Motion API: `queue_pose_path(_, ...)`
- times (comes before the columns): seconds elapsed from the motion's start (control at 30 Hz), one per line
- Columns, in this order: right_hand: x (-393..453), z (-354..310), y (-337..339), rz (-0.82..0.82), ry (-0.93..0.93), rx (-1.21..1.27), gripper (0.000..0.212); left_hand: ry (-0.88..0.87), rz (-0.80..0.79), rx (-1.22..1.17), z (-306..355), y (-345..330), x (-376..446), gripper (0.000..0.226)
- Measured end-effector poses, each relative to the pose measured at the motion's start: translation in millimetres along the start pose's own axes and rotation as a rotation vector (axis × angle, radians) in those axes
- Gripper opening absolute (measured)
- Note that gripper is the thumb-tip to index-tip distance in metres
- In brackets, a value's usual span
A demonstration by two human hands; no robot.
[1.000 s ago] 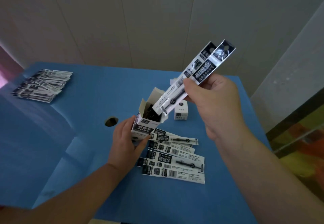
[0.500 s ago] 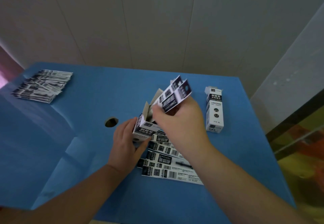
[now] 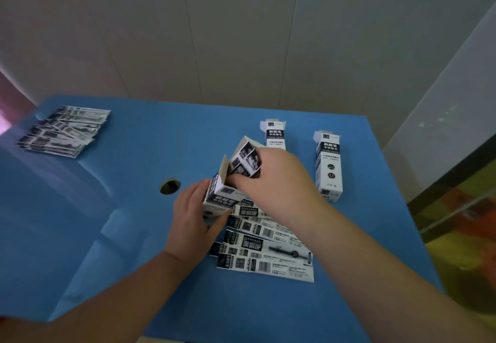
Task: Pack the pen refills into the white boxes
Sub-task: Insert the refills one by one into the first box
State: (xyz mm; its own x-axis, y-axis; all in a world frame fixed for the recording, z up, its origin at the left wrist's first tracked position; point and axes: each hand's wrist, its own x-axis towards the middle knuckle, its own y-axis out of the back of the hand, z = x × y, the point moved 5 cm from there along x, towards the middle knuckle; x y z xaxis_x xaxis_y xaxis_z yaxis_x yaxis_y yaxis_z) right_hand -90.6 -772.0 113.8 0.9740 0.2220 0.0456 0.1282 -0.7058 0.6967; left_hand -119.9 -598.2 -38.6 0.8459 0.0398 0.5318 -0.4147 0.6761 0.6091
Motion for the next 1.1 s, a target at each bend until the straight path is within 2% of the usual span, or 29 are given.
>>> queue_pose_path(0.2, 11, -3, 10, -0.019, 0.052, -0.049, 0.019, 0.002, -0.012, 0.005, 1, 0, -1, 0.077)
queue_pose_path(0.33, 16, -7, -5, -0.107, 0.084, -0.235, 0.037, -0.041, -0.007, 0.008, 7, 1, 2, 0.069)
queue_pose_path(0.4, 19, -8, -8, -0.149, 0.086, -0.256, 0.037, -0.039, -0.024, 0.002, 7, 0, 2, 0.069)
queue_pose_path(0.5, 21, -4, 1, -0.207, 0.028, -0.018, 0.022, 0.048, -0.027, -0.035, -1, 0, 1, 0.072)
queue_pose_path(0.57, 21, 7, 15, -0.116, -0.046, 0.212, 0.024, 0.082, -0.011, -0.059, -3, 2, 1, 0.071)
queue_pose_path(0.63, 24, 27, 27, 0.040, -0.080, 0.328, 0.022, 0.074, 0.002, -0.076, -2, 2, 2, 0.069)
queue_pose_path(0.7, 24, 52, 27, 0.091, -0.119, 0.233, 0.021, 0.100, -0.003, -0.095, -3, 2, 3, 0.069)
queue_pose_path(0.73, 23, 66, 23, 0.043, -0.144, 0.096, 0.023, 0.127, -0.006, -0.103, -4, 1, 2, 0.070)
queue_pose_path(0.83, 11, 103, -6, -0.260, -0.158, -0.327, 0.047, 0.199, -0.037, -0.107, -6, 0, 1, 0.077)
queue_pose_path(0.87, 6, 110, -17, -0.322, -0.137, -0.363, 0.055, 0.215, -0.051, -0.112, -5, 0, 1, 0.079)
queue_pose_path(0.93, 0, 115, -35, -0.344, -0.087, -0.339, 0.061, 0.222, -0.059, -0.114, -5, 0, 1, 0.079)
queue_pose_path(1.0, -1, 117, -48, -0.284, -0.031, -0.322, 0.058, 0.210, -0.056, -0.092, -6, -1, 1, 0.077)
queue_pose_path(1.1, 1, 117, -61, -0.258, 0.039, -0.421, 0.048, 0.211, -0.058, -0.073, -8, -3, 1, 0.078)
